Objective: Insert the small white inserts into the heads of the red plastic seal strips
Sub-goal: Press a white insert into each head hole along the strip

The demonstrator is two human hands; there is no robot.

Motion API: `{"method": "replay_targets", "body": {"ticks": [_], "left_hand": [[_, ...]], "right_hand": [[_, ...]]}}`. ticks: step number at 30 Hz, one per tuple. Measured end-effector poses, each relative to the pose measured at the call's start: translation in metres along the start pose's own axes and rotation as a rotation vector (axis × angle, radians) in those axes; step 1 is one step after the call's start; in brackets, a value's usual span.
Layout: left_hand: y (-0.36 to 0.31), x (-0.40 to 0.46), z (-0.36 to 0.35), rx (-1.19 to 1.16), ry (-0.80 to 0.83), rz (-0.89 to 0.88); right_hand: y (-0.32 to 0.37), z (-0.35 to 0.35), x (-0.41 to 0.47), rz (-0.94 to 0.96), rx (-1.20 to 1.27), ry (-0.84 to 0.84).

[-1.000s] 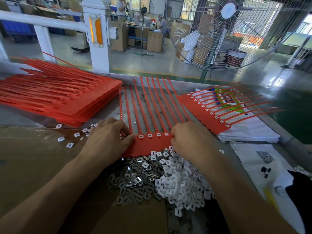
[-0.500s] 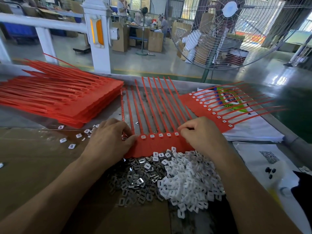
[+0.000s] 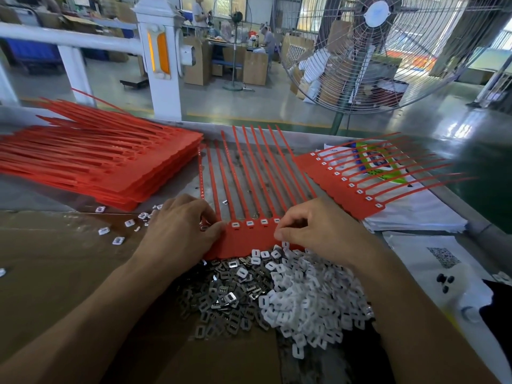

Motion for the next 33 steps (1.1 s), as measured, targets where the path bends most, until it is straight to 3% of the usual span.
{"method": "replay_targets", "body": {"ticks": [7, 20, 25, 33], "left_hand": [[-0.002, 0.0, 0.001, 0.008, 0.009, 0.006], [-0.002, -0.001, 0.001, 0.003, 0.006, 0.009], [-0.001, -0.001, 0.001, 0.0, 0.006, 0.002], [-0.001, -0.002, 0.001, -0.008, 0.008, -0.005]], "right_hand": [[0.017, -0.016, -0.003, 0.119, 0.063, 0.22], [0.02, -0.016, -0.007, 0.113, 0.085, 0.216], [0.019, -0.009, -0.007, 0.118, 0.172, 0.118], [-0.021, 0.024, -0.01, -0.037, 0.287, -0.325]]}}
Point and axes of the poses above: each hand's wrist, its own x-axis towards the middle knuckle, its own z-axis out of the back of the hand, y = z × x, the point moved 8 cm from there along x, towards the middle knuckle, and after that the axes turned 15 degrees about y, right-handed, at the moved point
